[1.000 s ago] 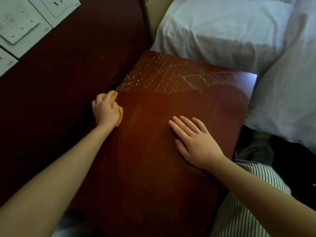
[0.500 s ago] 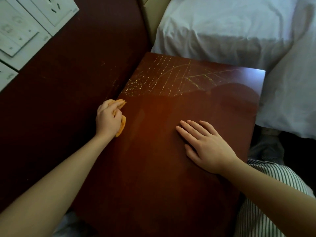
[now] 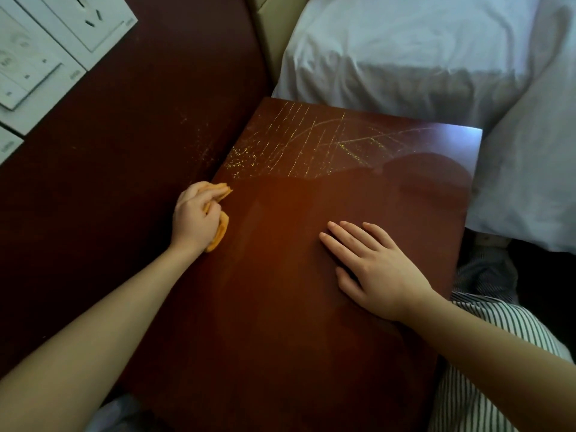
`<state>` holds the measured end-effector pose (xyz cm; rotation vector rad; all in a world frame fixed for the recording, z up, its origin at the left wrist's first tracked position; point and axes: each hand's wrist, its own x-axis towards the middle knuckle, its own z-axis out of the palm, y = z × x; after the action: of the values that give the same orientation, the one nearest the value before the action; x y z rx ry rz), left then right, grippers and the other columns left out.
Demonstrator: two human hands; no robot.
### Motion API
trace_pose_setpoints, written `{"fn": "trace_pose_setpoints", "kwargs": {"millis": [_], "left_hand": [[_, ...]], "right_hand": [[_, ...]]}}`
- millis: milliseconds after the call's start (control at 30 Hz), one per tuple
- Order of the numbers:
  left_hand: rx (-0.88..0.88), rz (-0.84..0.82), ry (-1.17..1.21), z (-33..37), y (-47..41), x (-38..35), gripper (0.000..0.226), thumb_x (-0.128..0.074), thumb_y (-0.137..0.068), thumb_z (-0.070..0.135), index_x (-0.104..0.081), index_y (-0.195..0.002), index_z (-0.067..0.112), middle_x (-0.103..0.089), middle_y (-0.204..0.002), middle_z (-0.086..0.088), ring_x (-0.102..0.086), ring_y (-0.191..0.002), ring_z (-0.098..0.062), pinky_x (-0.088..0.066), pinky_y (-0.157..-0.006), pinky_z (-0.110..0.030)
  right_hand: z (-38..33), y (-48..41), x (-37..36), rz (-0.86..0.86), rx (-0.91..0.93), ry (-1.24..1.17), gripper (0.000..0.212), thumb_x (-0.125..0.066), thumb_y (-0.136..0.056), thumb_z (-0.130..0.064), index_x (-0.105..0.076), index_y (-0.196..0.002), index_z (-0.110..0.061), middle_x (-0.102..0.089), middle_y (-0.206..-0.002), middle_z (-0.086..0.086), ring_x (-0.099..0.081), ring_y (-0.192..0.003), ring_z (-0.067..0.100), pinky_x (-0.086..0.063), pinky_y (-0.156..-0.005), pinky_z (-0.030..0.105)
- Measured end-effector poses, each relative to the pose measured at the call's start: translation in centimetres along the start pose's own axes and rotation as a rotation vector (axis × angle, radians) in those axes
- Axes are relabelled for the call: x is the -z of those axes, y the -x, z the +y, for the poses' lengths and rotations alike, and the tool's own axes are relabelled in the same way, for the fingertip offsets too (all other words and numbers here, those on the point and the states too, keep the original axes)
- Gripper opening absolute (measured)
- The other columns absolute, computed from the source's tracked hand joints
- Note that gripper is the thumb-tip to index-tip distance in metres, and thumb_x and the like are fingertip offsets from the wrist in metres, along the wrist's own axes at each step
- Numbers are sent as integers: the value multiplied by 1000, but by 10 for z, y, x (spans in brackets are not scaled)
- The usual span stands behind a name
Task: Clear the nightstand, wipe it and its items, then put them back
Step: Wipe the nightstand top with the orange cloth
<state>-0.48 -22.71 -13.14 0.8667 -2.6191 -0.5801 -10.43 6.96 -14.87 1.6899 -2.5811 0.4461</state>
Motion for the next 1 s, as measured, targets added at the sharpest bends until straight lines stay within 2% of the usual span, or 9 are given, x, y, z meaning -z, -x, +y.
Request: {"fn": "trace_pose_setpoints", "kwargs": {"millis": [33,133,233,333,500,600,767,867,1000], "left_hand": [[19,10,8,0,-2,0,34,-44,-91,10,-65,-115,19,-53,-127,-1,-46,-120,-19,-40,-102,-36],[138,40,-28,12,-19,-5,36,-41,-95,12,-57,-126,19,-47,-133,-3,-43,-122,-20,-34,-98,-25],[170,42,-69,21,-32,-13,39,-39,-96,11,-52,-132,18,-44,-137,-4,-37,-126,-22,-30,-98,-24],[122,19,-53,21,-32,-15,38,-40,-95,9,-55,-128,18,-46,-137,-2,-36,-126,-20,-28,-100,-24],[-123,-72,-5,9,-3,-4,38,-45,-90,3,-63,-119,19,-55,-128,1,-40,-124,-17,-25,-104,-23],[-100,-38,-12,4,-2,0,37,-45,-91,3,-63,-119,18,-56,-127,1,-42,-123,-18,-26,-102,-22],[145,68,-68,18,-31,-15,38,-39,-95,9,-56,-129,16,-47,-137,-2,-38,-126,-22,-28,-102,-26],[125,58,-63,24,-37,-23,39,-38,-95,9,-56,-128,18,-46,-139,-1,-36,-128,-21,-28,-106,-30],[-31,-10,-32,24,-23,-17,37,-41,-94,7,-60,-123,18,-51,-133,0,-37,-127,-19,-24,-104,-25]], "right_hand": [[0,0,0,0,0,1,53,-36,-89,-35,-50,-136,-14,-51,-139,9,-49,-127,26,-21,-107,39],[0,0,1,-5,-1,2,53,-36,-89,-35,-50,-136,-14,-51,-139,9,-49,-127,27,-21,-107,39],[0,0,2,-13,-6,1,53,-36,-89,-35,-51,-135,-14,-51,-138,9,-48,-127,26,-21,-107,38],[0,0,2,-12,-9,-1,53,-36,-89,-36,-51,-135,-14,-51,-138,9,-48,-128,26,-20,-108,37],[0,0,2,-22,-14,1,54,-37,-88,-36,-51,-135,-13,-50,-139,9,-47,-129,26,-20,-108,38],[0,0,2,-25,-16,-8,54,-37,-88,-37,-51,-135,-14,-50,-139,9,-47,-129,26,-21,-108,38],[0,0,2,-14,-18,-11,54,-37,-88,-36,-53,-134,-13,-50,-139,9,-47,-128,26,-21,-108,38],[-1,-1,2,-9,-22,-19,54,-37,-87,-36,-54,-132,-12,-51,-138,10,-48,-128,26,-21,-108,38],[0,0,1,-19,-24,-12,54,-37,-88,-37,-53,-134,-13,-50,-139,9,-46,-129,25,-20,-109,37]]}}
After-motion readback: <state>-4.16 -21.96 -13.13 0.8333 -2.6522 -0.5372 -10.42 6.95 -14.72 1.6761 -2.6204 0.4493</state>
